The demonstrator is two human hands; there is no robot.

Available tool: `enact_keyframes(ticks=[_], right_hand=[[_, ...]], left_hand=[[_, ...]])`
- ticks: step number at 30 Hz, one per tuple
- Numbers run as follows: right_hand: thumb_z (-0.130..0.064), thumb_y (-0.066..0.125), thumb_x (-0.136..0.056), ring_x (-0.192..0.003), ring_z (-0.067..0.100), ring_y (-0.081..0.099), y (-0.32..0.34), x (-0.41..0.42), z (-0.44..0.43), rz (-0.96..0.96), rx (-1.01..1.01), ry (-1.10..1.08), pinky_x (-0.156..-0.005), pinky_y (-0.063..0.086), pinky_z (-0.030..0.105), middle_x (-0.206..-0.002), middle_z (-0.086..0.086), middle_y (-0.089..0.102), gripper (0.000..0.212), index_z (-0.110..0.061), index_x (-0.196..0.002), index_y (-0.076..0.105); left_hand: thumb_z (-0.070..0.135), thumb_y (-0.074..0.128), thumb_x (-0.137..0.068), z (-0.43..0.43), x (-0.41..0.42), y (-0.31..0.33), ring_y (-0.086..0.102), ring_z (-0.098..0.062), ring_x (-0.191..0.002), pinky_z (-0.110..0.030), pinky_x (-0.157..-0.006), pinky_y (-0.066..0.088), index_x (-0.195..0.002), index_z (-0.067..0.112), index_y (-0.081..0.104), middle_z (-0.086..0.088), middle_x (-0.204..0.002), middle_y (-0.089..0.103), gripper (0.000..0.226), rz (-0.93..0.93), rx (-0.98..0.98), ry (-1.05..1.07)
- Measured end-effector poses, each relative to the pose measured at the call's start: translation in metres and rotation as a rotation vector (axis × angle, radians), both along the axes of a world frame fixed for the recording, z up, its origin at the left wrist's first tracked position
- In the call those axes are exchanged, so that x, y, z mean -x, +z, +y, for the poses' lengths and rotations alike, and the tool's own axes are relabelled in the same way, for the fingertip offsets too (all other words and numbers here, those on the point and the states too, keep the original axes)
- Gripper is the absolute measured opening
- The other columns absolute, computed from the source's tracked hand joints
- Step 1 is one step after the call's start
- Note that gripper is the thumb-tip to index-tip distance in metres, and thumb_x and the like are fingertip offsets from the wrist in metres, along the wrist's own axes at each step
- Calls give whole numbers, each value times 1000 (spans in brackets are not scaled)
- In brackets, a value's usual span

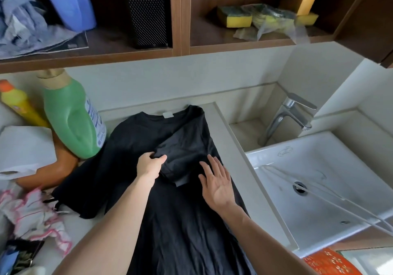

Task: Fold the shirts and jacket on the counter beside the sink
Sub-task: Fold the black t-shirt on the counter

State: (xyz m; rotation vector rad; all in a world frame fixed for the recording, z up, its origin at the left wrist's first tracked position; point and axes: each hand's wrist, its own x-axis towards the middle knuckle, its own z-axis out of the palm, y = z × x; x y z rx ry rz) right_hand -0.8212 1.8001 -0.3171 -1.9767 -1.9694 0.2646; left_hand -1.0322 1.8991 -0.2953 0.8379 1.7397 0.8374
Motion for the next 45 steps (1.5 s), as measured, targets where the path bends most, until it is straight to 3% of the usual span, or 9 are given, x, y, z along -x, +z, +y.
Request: enact_keyframes(ticks=[3,7,16,20,27,35,39,42,45], right_hand=[[-43,28,-105,-154,17,4,-3,7,11,-31,74,43,-124,7,38,-167,-2,7,56,-28,-157,17],[-52,18,-104,-154,17,3,-6,17,26,-40,118,31,-123,4,39,-167,-2,4,60,-27,-158,9],[-55,3,-101,-153,18,-14,-21,12,47,-158,190,-31,-123,-8,46,-167,-6,-6,61,-33,-158,1],[-49,2,-102,-153,21,-11,-18,7,78,-192,209,-78,-123,-6,50,-167,-4,-3,59,-32,-158,-1],[-47,4,-103,-153,21,-10,-16,-9,95,-216,242,-115,-123,-5,49,-167,-2,-4,57,-34,-158,-3],[-44,10,-102,-153,21,-11,-8,-51,38,-284,298,-163,-123,-6,48,-167,0,-6,60,-25,-159,3],[-40,30,-104,-151,24,13,24,-30,76,31,234,-107,-121,22,44,-165,3,9,51,-23,-152,25],[-36,43,-101,-134,28,41,46,-11,121,206,195,-64,-109,40,45,-153,4,30,50,-23,-149,33],[-34,48,-100,-129,27,47,55,-4,162,242,243,-75,-107,42,42,-147,7,38,48,-24,-146,40]], left_hand=[[20,68,-88,17,8,2,63,-25,-69,-38,-65,58,-115,9,67,-6,-86,68,29,108,-101,-45],[20,62,-93,47,21,5,65,-36,-107,-47,-95,54,-125,15,63,-11,-118,68,33,258,-211,-1],[15,67,-88,68,44,-8,66,-26,-73,-48,-84,59,-120,18,61,6,-87,63,32,263,-53,-101],[22,77,-83,72,41,-3,60,-22,-103,-41,-99,51,-141,22,45,0,-130,52,66,206,-98,-191],[58,72,-80,46,21,-4,16,-33,-144,-53,-111,24,-155,40,12,-6,-161,8,97,735,-49,-446],[81,61,-70,24,15,-22,-20,-25,-151,-52,-119,2,-156,35,-7,-3,-164,-24,119,825,-20,-667],[79,64,-71,26,11,-21,-26,-27,-149,-54,-120,-4,-156,31,-11,-5,-162,-30,123,786,11,-685],[78,65,-71,28,15,-16,-18,-30,-150,-54,-119,3,-156,33,-10,-4,-162,-24,122,792,16,-714],[62,69,-81,45,33,-3,28,-33,-141,-48,-112,31,-155,30,11,-5,-156,7,99,645,-94,-493]])
